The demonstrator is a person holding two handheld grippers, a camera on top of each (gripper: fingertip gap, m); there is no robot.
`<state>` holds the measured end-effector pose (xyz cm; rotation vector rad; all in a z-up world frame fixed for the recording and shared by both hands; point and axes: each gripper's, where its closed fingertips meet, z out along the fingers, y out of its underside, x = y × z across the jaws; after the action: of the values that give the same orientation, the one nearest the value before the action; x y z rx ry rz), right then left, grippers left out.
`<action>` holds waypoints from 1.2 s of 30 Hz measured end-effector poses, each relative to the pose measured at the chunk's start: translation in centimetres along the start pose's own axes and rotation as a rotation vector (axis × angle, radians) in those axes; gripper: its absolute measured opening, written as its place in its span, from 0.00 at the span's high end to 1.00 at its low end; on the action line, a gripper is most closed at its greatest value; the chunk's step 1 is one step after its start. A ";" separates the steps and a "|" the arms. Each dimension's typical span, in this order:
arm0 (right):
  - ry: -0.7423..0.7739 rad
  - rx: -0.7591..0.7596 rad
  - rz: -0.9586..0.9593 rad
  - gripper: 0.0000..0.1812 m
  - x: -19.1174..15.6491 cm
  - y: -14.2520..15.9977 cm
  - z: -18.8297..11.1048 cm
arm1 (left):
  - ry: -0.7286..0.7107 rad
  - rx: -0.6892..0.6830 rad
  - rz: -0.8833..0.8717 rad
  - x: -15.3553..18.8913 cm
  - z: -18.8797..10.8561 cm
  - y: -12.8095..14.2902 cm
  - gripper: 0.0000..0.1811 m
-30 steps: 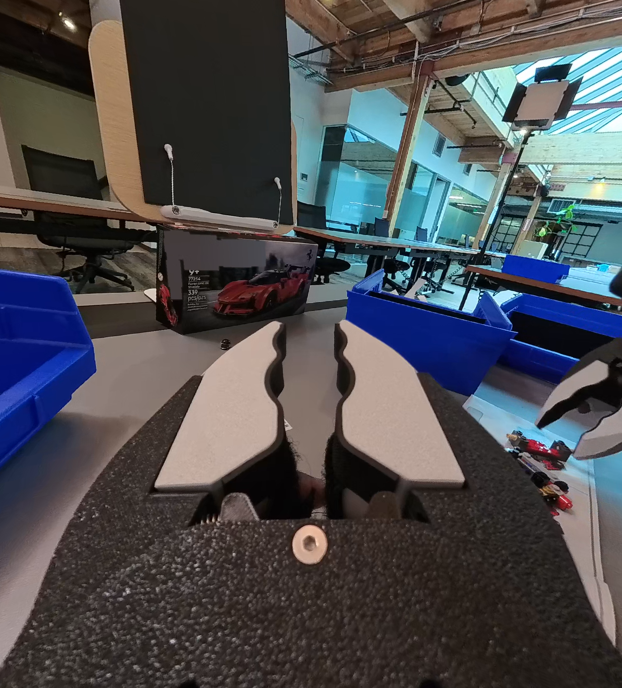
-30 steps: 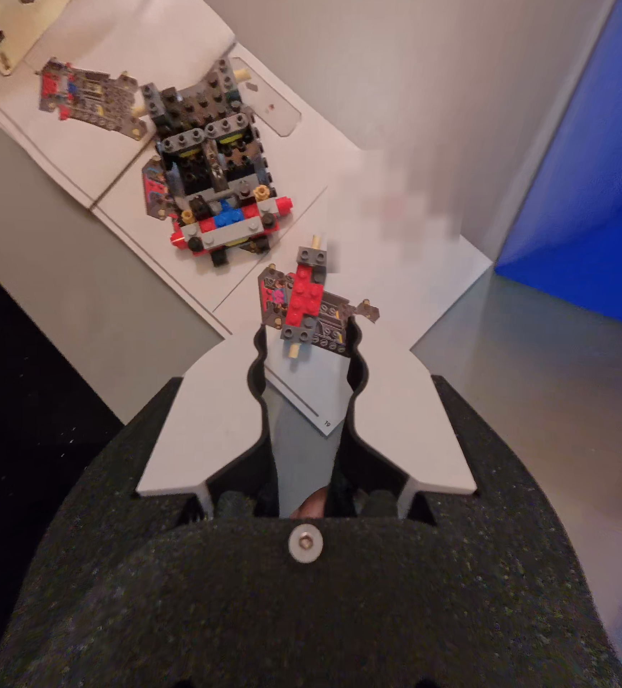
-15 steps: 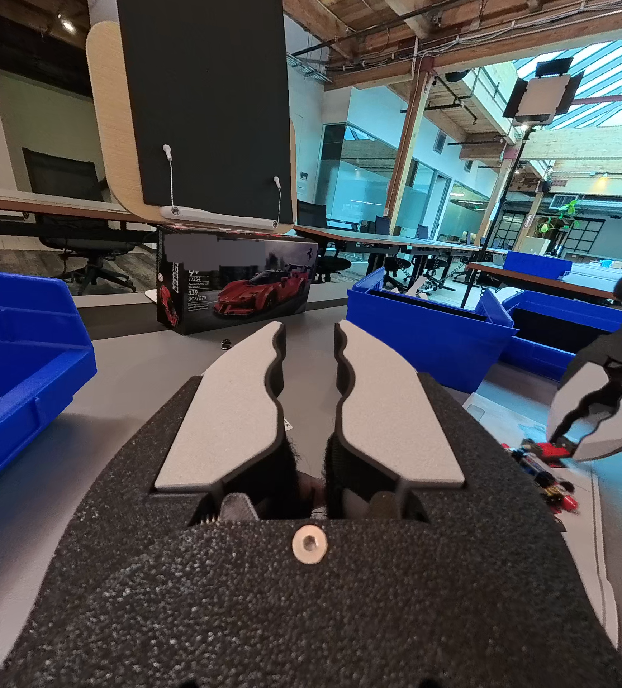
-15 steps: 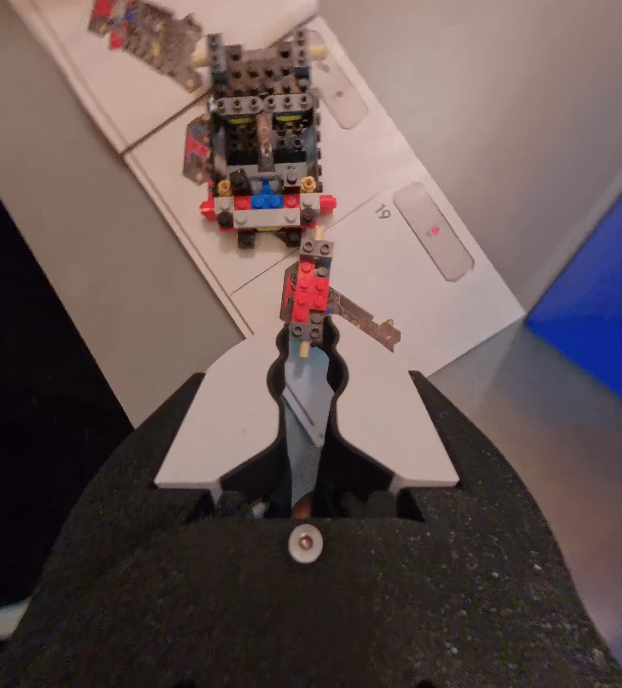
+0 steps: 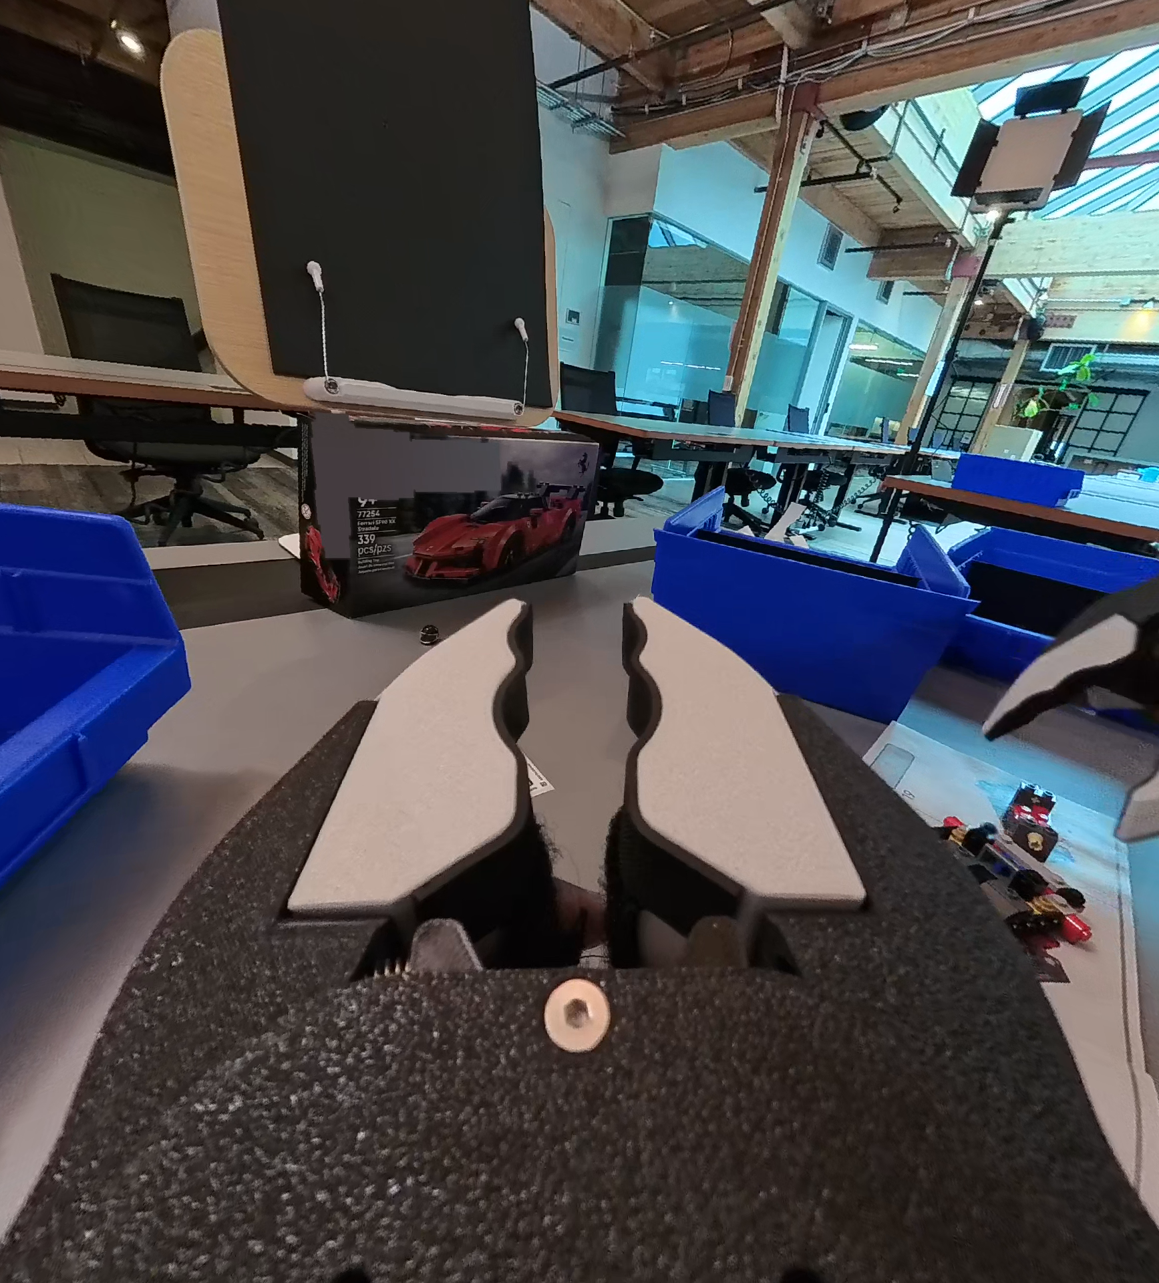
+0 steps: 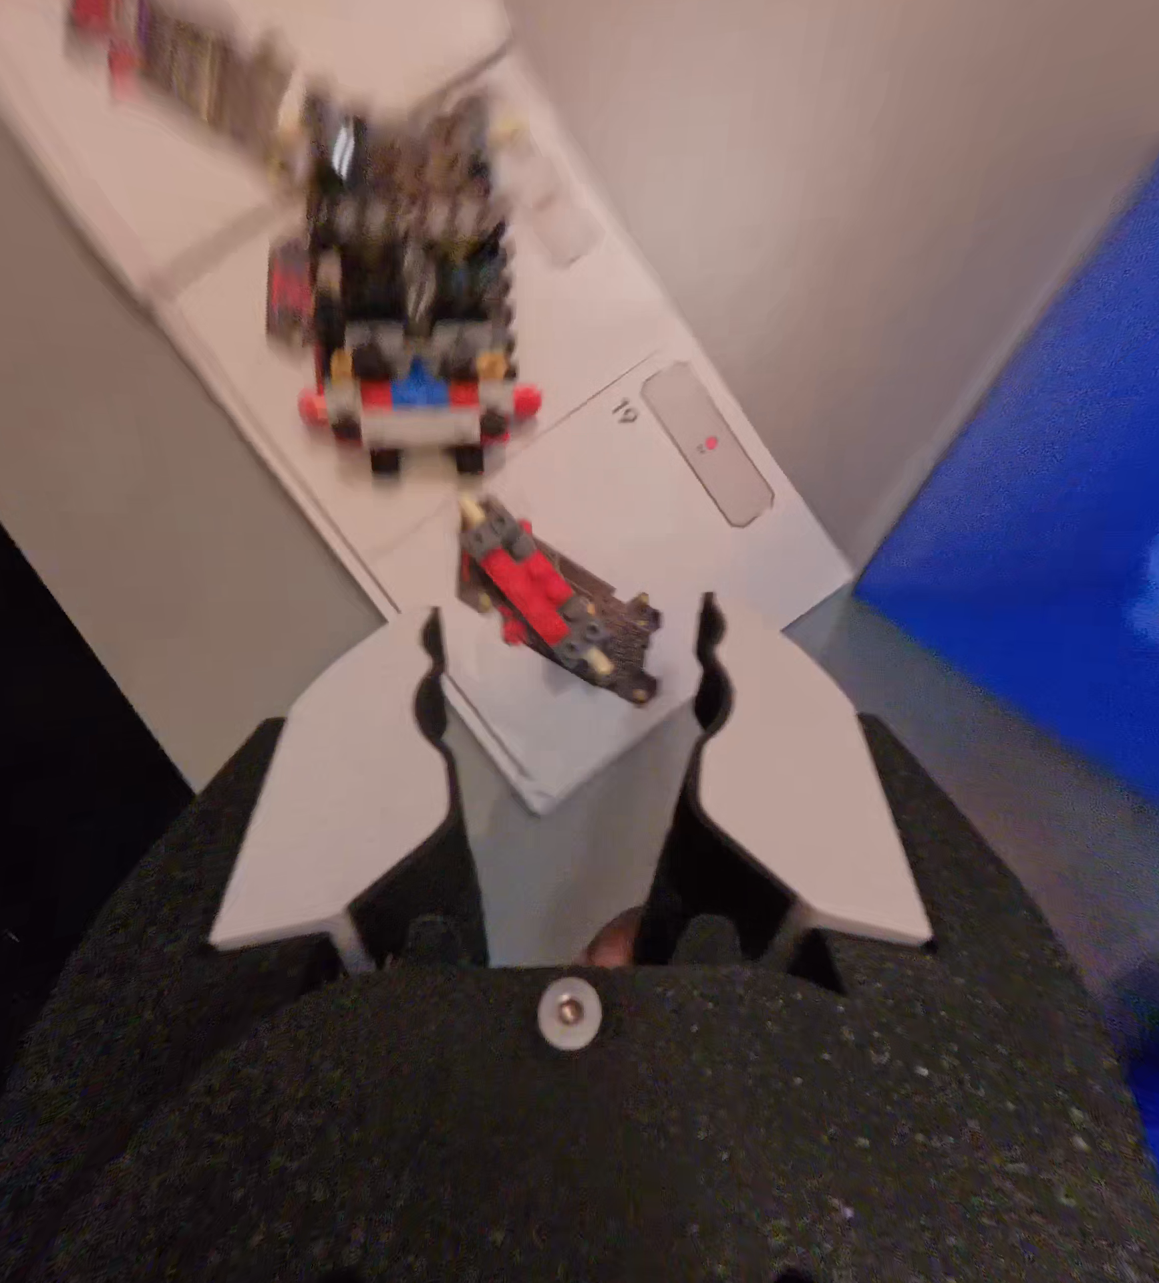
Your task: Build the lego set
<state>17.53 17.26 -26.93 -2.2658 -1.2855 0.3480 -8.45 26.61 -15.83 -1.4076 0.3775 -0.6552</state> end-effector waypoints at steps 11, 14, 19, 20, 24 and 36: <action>0.436 0.415 0.585 0.59 -1.7 0.5 0.5 | 0.037 0.044 -0.075 0.3 -0.1 -0.6 0.87; 0.432 0.311 0.553 0.53 -1.7 0.9 0.8 | 0.022 0.044 -0.061 0.1 -0.2 -0.6 0.87; 0.383 0.254 0.543 0.52 -1.0 0.5 1.3 | 0.017 0.033 -0.039 0.1 -0.1 -0.5 0.87; 0.375 0.244 0.542 0.52 -1.0 0.5 1.5 | 0.014 0.032 -0.033 0.1 -0.1 -0.5 0.87; 0.360 0.230 0.547 0.58 -0.9 0.3 2.3 | 0.021 0.030 -0.035 0.2 -0.1 -0.5 0.86; -0.184 0.995 -0.145 0.66 -4.7 -7.2 -8.2 | 0.030 0.034 -0.035 0.4 -0.1 -0.5 0.86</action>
<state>13.58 13.80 -16.26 -1.3114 -1.0070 0.9155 -8.30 26.31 -15.30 -1.3759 0.3641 -0.7090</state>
